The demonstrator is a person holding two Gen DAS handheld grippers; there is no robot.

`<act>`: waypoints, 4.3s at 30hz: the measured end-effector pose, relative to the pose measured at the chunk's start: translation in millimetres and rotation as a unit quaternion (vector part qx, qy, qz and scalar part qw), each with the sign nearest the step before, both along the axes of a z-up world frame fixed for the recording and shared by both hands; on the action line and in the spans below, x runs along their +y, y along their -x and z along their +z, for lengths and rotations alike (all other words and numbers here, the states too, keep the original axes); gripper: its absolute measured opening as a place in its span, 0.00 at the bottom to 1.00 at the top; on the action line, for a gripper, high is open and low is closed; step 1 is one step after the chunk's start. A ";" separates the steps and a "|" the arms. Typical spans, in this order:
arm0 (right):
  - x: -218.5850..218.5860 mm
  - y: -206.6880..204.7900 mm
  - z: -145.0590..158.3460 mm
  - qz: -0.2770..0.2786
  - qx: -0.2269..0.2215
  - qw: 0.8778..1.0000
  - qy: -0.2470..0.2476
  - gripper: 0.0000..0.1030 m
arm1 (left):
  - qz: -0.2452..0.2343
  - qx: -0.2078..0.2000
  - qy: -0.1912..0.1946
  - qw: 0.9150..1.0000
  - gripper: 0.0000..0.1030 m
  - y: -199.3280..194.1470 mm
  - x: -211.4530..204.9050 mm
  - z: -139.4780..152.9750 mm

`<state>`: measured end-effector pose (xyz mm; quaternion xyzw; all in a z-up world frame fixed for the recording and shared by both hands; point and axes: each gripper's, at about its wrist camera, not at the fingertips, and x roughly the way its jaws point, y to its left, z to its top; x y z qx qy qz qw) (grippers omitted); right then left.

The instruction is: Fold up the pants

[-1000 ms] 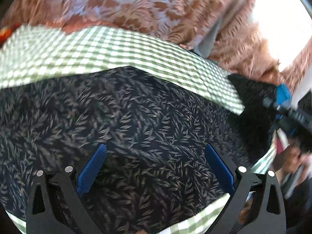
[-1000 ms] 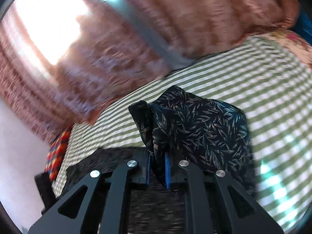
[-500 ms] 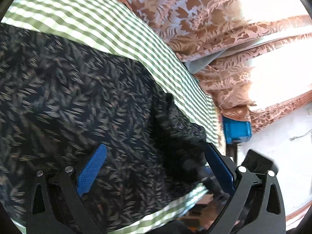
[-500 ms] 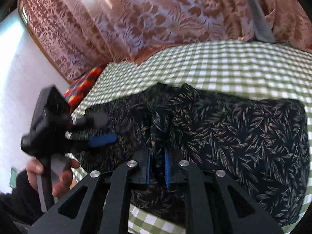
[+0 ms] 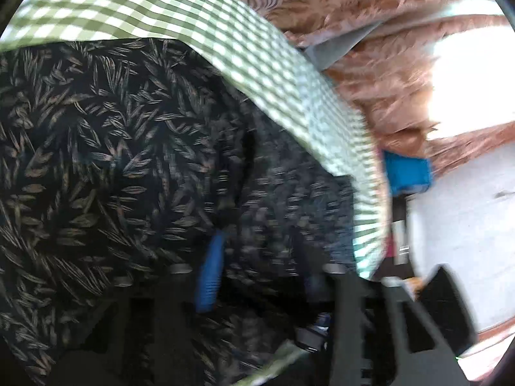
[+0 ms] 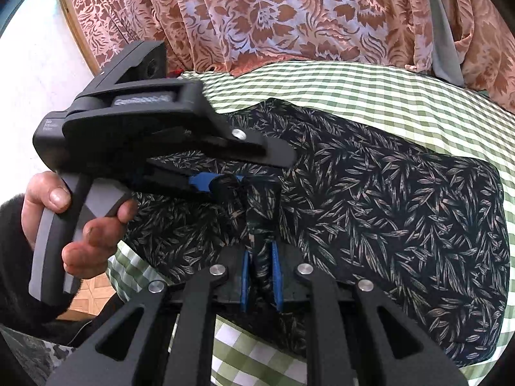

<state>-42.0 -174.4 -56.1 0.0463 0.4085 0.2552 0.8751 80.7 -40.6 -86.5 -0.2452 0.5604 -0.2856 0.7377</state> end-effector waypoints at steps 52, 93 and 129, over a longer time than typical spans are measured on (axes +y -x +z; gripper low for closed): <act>2.7 15.6 8.5 -0.012 -0.025 0.997 0.074 0.77 | 0.000 -0.067 -0.031 0.997 0.12 32.6 11.7 9.7; -155.1 33.8 -16.1 -0.210 0.080 0.968 0.116 0.43 | -0.008 -0.086 -0.089 0.992 0.12 27.1 5.0 7.1; -83.9 -62.6 13.2 -0.176 -0.003 0.982 0.071 0.65 | 0.018 -0.205 -0.254 0.945 0.31 88.3 -6.5 30.4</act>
